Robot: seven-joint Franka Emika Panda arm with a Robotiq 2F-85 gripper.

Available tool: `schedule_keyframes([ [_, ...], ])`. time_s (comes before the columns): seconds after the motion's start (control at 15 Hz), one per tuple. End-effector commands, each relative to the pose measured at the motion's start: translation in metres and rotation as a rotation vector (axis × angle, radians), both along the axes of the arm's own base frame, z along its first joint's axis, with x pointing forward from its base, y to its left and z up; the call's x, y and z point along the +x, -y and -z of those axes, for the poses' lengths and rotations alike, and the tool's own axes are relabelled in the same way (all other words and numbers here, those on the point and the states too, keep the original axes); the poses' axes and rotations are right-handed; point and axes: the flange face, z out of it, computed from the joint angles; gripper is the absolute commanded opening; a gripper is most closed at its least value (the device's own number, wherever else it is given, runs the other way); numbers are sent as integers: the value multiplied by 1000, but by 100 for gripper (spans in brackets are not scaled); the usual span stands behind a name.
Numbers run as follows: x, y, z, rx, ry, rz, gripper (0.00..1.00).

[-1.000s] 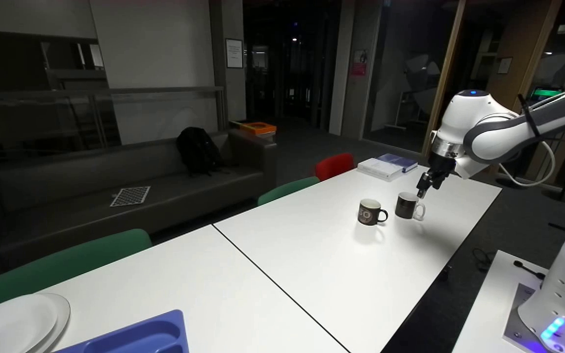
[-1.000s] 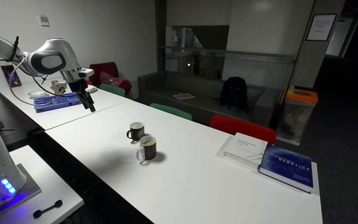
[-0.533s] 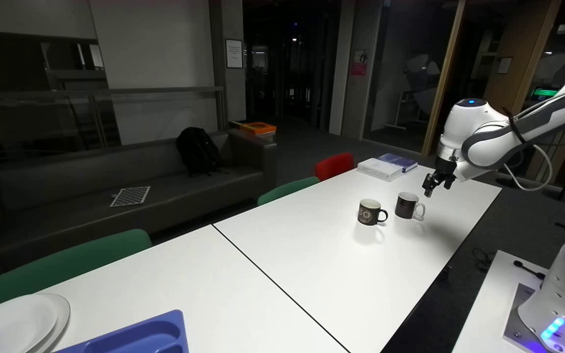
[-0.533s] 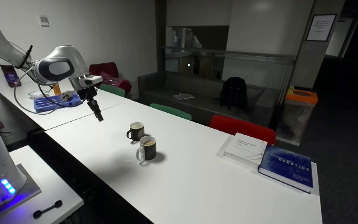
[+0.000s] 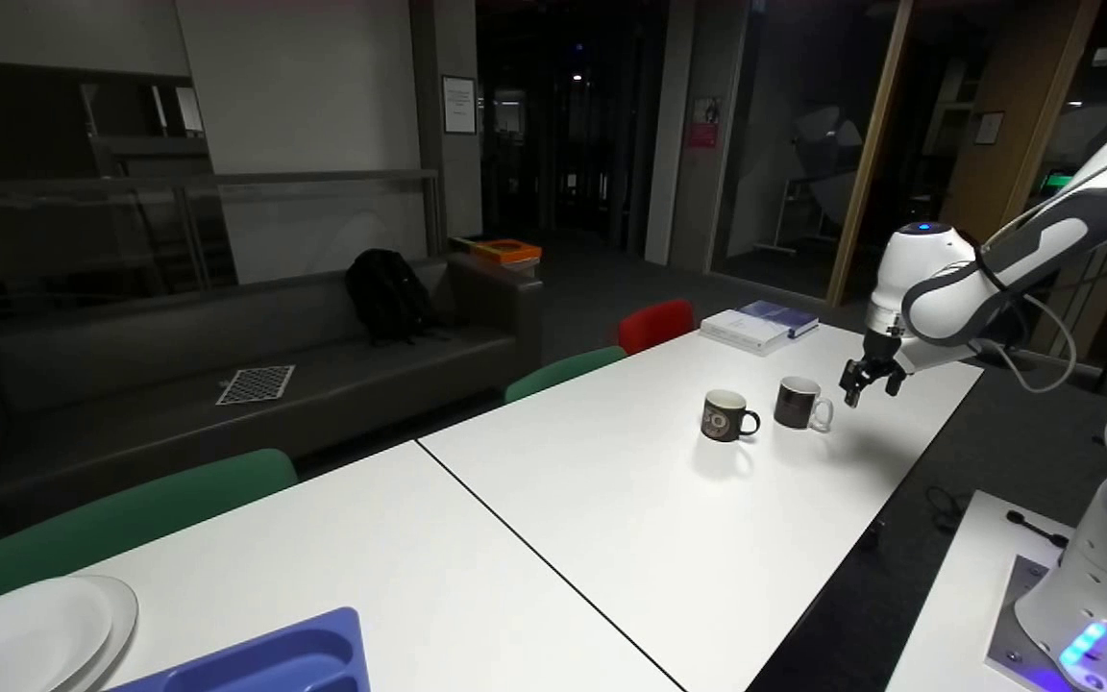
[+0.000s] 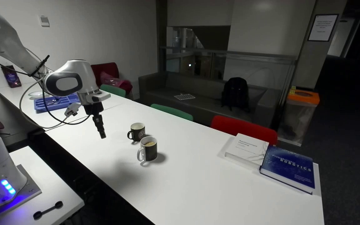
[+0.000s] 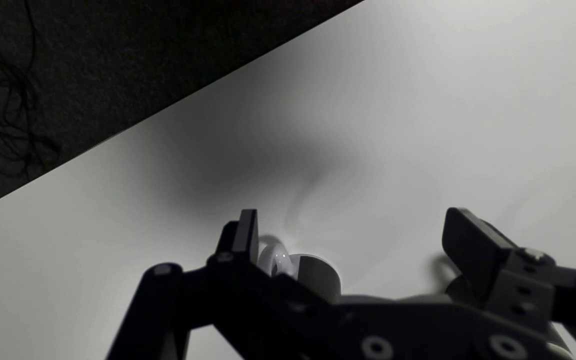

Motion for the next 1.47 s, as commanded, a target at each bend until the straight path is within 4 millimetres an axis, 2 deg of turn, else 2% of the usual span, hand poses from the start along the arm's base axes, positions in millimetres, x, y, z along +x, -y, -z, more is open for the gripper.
schedule_keyframes([
  [0.0,-2,7,4,19,0,5,100],
  [0.2,-6,18,10,42,-4,10,100],
  [0.4,0,13,8,31,24,-8,100],
  [0.67,6,16,19,34,55,-67,100],
  [0.87,9,24,31,40,74,-122,100],
  [1.13,3,41,51,25,45,-320,100],
  [1.4,-6,58,55,49,64,-391,100],
])
